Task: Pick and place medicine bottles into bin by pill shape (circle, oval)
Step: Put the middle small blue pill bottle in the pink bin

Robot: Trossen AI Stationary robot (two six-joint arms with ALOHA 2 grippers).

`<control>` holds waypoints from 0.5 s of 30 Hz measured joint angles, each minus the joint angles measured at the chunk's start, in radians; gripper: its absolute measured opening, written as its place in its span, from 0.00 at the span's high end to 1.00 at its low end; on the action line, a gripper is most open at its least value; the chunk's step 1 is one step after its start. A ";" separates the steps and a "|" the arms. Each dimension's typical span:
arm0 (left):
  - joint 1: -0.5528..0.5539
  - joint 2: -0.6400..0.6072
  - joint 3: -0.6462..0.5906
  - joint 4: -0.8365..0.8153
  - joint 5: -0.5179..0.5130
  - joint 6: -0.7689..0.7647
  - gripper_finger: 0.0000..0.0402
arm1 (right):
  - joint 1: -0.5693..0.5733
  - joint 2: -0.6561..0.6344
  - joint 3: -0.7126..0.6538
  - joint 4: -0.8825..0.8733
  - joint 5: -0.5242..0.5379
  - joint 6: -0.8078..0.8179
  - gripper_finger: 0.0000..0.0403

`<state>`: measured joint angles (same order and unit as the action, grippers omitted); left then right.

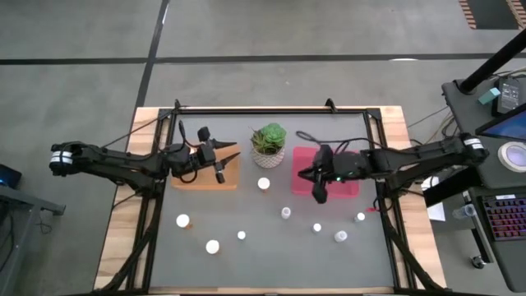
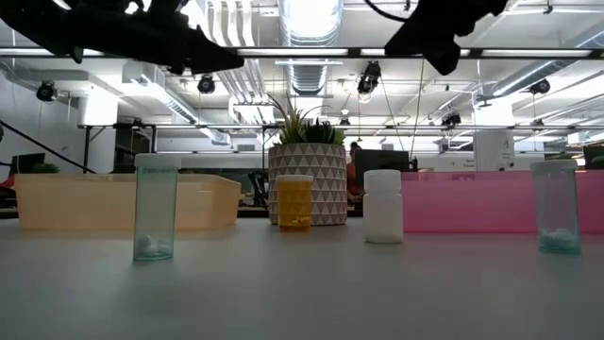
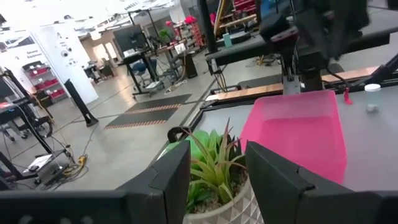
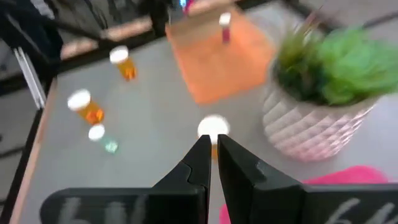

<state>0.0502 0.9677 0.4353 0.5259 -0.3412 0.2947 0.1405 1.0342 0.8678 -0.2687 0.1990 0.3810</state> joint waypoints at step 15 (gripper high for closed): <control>0.000 -0.002 -0.002 -0.003 0.000 -0.001 0.65 | 0.094 0.390 0.489 -0.667 -0.122 0.340 0.94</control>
<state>0.0502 0.9661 0.4335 0.5234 -0.3411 0.2937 0.2349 1.4241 1.3569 -0.9353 0.0768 0.7215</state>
